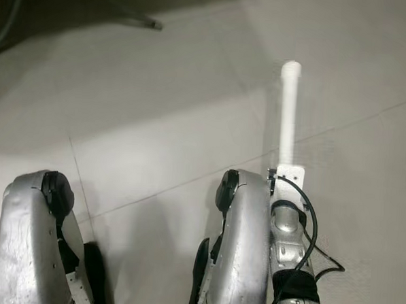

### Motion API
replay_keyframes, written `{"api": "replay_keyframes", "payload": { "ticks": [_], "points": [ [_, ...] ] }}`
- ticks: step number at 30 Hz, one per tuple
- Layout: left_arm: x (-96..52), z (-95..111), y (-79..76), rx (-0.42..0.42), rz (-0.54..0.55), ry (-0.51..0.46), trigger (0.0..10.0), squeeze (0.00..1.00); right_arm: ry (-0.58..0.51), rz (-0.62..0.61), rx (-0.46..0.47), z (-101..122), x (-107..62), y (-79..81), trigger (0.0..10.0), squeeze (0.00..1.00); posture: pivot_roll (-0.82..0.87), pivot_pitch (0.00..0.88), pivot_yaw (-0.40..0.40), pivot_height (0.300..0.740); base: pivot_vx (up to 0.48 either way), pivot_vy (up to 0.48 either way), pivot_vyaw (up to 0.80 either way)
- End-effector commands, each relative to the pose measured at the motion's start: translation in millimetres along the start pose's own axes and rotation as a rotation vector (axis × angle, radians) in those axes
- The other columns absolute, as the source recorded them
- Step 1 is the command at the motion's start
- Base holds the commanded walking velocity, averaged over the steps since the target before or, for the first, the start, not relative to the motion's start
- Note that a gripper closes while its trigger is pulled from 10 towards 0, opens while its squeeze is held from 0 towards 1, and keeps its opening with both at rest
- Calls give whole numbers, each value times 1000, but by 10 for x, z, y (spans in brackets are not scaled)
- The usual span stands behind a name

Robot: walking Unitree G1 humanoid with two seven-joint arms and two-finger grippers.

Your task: Building children table

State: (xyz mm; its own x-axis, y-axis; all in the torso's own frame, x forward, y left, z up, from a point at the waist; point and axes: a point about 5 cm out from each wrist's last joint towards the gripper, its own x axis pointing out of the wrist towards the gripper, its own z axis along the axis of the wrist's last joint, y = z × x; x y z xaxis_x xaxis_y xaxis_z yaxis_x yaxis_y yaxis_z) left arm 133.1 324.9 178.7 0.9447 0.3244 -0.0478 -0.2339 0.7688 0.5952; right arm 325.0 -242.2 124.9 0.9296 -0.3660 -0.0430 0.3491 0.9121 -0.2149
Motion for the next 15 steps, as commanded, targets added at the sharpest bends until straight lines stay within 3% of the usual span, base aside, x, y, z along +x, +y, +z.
{"api": "replay_keyframes", "payload": {
  "ticks": [1, 4, 8, 11, 15],
  "points": [
    [-34, -120, -39, -3, 6, 54, 10000, 0, 28, 5, -4, -70, -28, 25, 0, 0, 69, 239, -90, 300, 0, 0, 0],
    [-10, -125, -66, -4, 10, 50, 10000, 0, 38, 2, -4, -47, -39, 21, 0, 0, 69, 239, -90, 300, 0, 0, 0],
    [114, -92, -100, -43, 42, 7, 10000, 0, -109, 2, 2, 418, -17, -36, 0, 0, 41, 161, -104, 300, 0, 0, 0],
    [137, -87, -111, -46, 45, 1, 10000, 0, -121, 10, 2, 463, -19, -32, 0, 0, 41, 161, -104, 300, 0, 0, 0],
    [236, -44, -158, -71, 45, -31, 10000, 0, -170, 108, -5, 655, -64, 49, 0, 0, 23, 126, -106, 300, 0, 0, 0]
  ]
}}
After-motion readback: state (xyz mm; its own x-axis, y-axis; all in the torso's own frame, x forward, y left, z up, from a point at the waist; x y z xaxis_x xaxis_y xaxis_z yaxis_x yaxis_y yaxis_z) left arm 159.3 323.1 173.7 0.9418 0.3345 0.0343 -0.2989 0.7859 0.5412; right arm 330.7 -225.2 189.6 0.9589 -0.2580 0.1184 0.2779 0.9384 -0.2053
